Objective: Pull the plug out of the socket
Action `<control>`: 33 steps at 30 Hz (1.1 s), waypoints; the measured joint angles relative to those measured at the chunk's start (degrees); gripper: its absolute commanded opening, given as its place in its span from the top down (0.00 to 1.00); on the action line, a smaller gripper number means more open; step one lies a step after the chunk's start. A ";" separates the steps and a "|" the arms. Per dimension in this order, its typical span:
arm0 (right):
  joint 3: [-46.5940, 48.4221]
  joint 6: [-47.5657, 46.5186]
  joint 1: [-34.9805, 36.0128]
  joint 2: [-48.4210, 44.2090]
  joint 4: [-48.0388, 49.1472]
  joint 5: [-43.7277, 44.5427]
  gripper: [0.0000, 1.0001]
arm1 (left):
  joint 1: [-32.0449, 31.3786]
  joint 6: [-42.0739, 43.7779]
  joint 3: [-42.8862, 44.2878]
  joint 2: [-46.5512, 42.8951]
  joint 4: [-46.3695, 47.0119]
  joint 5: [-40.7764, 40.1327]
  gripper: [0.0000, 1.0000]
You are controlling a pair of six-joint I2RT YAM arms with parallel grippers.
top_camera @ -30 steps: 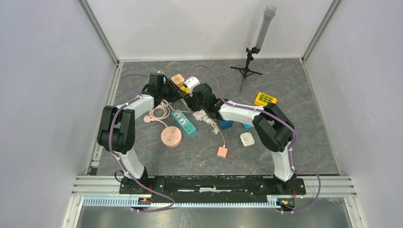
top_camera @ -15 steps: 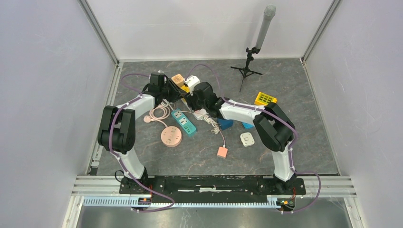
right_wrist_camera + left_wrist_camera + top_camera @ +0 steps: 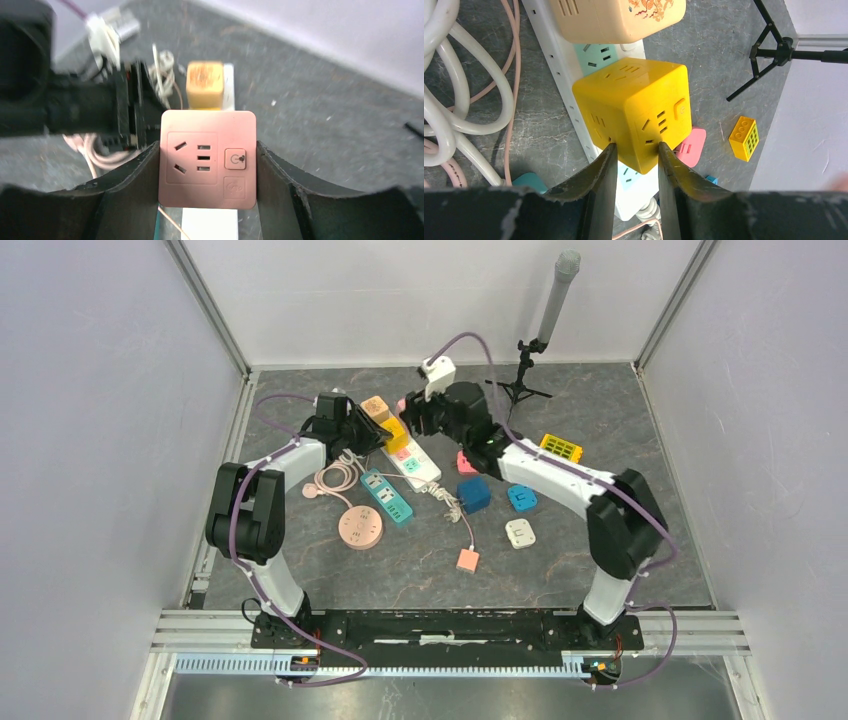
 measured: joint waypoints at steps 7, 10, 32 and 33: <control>-2.67 2.99 -4.96 -7.56 6.29 0.98 1.00 | 0.00 0.90 0.98 -0.57 -1.73 0.20 0.37; -4.00 5.18 -8.31 -6.88 6.36 0.31 1.00 | 0.02 1.81 2.08 -0.57 -5.27 0.87 0.28; -3.80 19.74 -20.02 15.61 11.21 -25.16 0.45 | -0.02 12.26 11.72 -20.24 -30.82 -6.93 0.00; -3.80 20.02 -20.00 15.63 11.37 -25.11 0.39 | -0.02 12.85 12.09 -21.92 -31.41 -7.87 0.00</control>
